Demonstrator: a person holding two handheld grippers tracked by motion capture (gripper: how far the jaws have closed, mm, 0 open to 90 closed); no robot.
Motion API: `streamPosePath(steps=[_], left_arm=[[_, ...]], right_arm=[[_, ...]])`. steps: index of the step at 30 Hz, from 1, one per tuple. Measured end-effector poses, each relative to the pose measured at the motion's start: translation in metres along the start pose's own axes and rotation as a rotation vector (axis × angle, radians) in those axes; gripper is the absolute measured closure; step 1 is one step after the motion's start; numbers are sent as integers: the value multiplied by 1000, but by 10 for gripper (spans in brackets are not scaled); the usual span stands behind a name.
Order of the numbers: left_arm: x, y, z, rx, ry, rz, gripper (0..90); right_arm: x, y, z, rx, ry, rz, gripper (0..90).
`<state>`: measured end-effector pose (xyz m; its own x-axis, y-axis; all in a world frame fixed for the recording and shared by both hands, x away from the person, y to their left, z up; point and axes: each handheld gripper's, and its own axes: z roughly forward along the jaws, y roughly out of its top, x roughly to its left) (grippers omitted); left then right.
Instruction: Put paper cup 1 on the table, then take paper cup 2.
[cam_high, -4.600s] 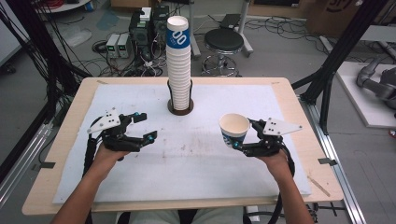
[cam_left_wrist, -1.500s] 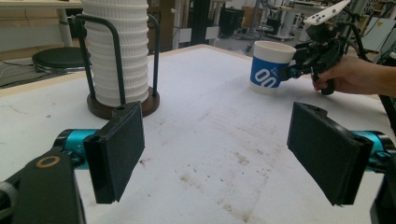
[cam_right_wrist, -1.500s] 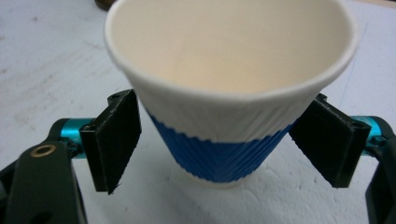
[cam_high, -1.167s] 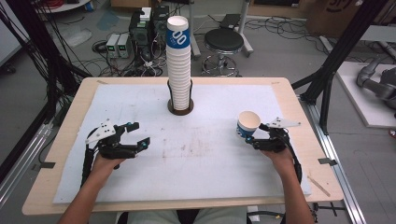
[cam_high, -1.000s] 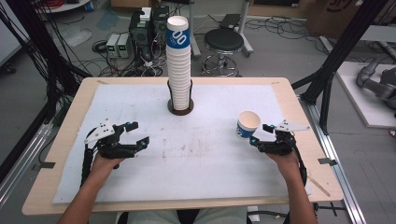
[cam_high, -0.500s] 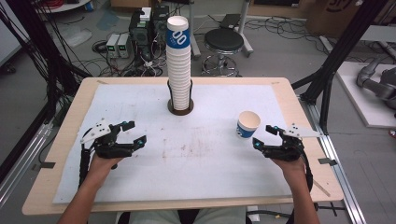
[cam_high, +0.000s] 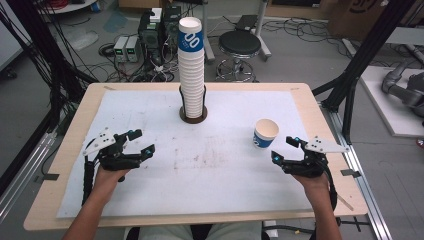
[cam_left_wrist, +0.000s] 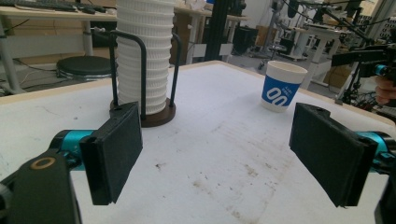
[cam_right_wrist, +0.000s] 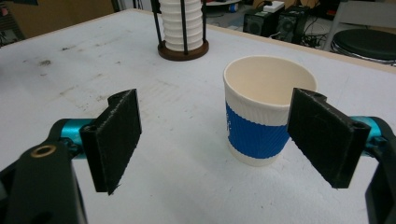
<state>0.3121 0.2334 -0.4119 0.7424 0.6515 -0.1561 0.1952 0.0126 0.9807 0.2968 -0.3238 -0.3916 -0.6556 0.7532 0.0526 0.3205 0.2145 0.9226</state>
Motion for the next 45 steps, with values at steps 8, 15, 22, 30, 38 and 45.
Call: streamPosePath(steps=[8,15,22,30,38,45], left_arm=[[2,0,1,6,-3,-6,173],[5,3,2,-3,-12,-33,173],[9,24,7,1,-17,-17,173],[15,68,12,-15,-44,-2,172],[18,107,24,-22,-106,-19,172],[20,139,39,-15,-124,-2,172]], right_arm=[[-1,0,-2,-7,7,17,184],[0,0,0,-2,18,13,185],[-1,0,2,4,26,14,184],[-2,1,4,15,44,16,185],[0,3,3,17,61,14,185],[0,3,5,25,66,12,185]])
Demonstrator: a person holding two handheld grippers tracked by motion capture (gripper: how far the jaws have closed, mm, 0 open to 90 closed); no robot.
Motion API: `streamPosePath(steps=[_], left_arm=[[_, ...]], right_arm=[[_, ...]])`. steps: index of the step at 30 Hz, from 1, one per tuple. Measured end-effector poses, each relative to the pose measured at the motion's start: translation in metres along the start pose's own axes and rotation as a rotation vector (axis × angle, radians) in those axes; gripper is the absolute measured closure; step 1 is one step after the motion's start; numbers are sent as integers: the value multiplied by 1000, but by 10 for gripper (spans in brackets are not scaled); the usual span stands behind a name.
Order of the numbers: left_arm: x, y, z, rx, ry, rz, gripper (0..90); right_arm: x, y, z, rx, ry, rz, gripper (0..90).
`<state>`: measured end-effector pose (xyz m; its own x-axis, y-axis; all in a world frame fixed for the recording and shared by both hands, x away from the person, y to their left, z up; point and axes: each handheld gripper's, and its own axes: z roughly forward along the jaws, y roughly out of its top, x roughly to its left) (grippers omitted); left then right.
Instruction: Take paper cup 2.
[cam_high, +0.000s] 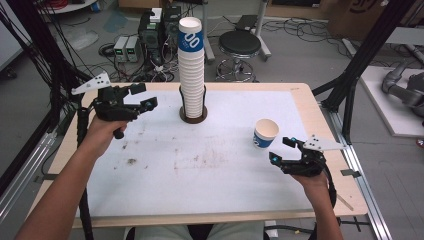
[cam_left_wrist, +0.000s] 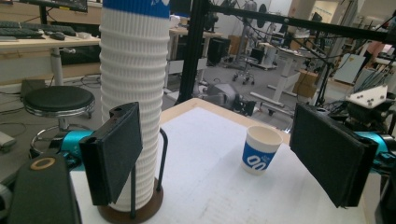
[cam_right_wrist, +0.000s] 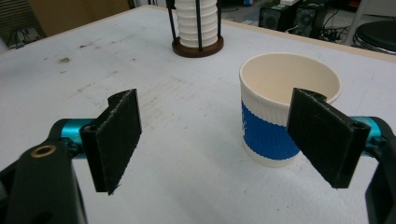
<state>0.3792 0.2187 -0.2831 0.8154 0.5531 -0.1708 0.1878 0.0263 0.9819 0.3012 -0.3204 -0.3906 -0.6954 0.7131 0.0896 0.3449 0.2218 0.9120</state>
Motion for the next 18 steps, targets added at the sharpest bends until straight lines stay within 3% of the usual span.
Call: streamPosePath(steps=[6,18], left_arm=[[2,18,15,15,-7,22,172],[13,52,47,26,-12,20,172]], right_arm=[[-2,-1,0,-1,0,-1,185],[0,0,0,-6,16,1,185]])
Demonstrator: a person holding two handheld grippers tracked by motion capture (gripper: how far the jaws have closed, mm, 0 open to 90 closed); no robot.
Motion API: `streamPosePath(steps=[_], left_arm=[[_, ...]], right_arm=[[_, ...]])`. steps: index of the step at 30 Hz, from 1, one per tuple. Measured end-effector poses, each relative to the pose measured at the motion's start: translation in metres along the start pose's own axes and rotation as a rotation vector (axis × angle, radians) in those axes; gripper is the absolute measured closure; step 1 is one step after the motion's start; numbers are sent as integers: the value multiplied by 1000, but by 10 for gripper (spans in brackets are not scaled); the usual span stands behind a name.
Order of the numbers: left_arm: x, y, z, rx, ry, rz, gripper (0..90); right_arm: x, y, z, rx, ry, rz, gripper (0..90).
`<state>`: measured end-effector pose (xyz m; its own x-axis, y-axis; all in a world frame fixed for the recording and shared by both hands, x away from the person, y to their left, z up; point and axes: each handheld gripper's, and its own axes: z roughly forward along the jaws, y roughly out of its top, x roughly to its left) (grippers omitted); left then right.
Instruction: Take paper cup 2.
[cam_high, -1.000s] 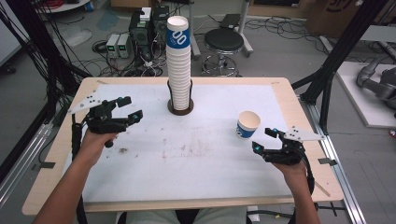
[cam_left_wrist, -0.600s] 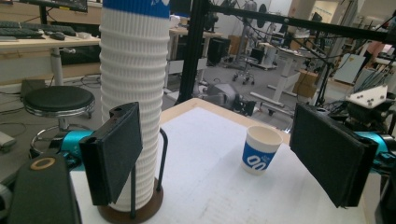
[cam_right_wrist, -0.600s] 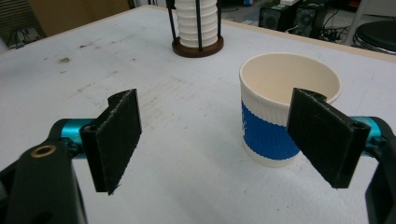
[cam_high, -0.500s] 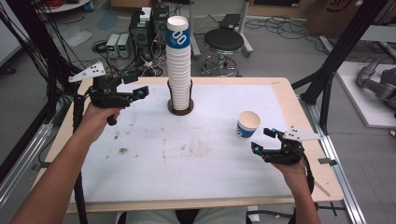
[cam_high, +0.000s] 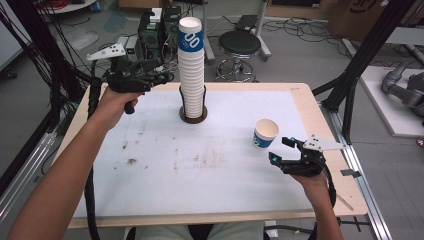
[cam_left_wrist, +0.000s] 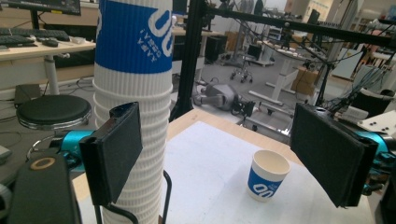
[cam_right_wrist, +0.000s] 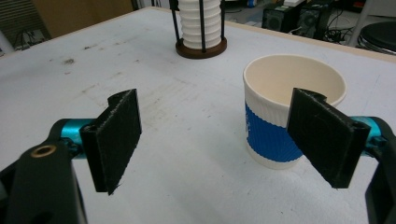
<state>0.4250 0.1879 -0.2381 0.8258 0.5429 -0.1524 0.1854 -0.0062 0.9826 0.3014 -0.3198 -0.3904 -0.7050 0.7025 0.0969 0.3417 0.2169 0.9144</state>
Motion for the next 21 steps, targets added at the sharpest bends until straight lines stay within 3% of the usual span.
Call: streamPosePath(steps=[12,21], left_arm=[[8,31,34,19,22,33,172],[21,45,49,35,51,40,172]], right_arm=[[-1,-1,-2,-13,13,15,185],[-1,0,-4,-23,19,18,185]])
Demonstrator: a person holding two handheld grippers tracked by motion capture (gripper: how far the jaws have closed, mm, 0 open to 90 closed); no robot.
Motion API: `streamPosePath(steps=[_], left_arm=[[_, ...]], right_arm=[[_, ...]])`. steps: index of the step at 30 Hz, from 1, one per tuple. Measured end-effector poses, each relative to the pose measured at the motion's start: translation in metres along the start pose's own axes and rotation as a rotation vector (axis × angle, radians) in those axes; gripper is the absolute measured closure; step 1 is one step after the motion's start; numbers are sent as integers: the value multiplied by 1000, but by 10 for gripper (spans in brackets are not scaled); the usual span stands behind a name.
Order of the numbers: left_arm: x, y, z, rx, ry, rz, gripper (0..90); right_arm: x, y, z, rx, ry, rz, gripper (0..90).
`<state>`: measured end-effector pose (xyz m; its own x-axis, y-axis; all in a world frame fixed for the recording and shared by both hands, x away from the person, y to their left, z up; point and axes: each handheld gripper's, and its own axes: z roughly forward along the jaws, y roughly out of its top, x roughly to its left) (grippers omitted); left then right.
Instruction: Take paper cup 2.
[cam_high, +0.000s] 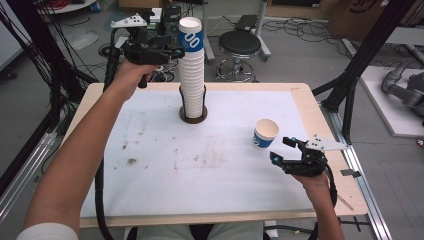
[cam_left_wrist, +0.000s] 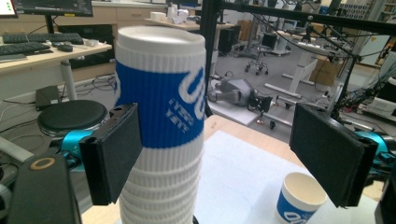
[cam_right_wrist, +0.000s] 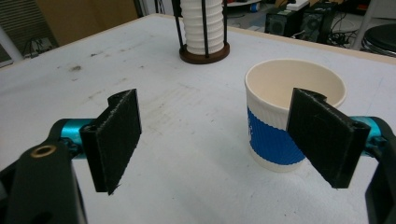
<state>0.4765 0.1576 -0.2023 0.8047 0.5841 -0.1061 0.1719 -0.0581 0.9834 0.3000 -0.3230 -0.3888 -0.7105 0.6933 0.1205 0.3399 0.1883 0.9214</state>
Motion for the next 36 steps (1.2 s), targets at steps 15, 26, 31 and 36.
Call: streamPosePath(steps=[15,26,31,36], left_arm=[[14,24,27,10,49,11,172],[20,31,51,22,85,-4,172],[20,35,58,38,101,14,178],[21,34,61,58,110,21,253]], right_arm=[[0,-1,0,1,4,-1,185],[-1,-3,0,1,8,9,185],[-1,-3,0,1,12,7,185],[-1,-4,1,4,18,10,185]])
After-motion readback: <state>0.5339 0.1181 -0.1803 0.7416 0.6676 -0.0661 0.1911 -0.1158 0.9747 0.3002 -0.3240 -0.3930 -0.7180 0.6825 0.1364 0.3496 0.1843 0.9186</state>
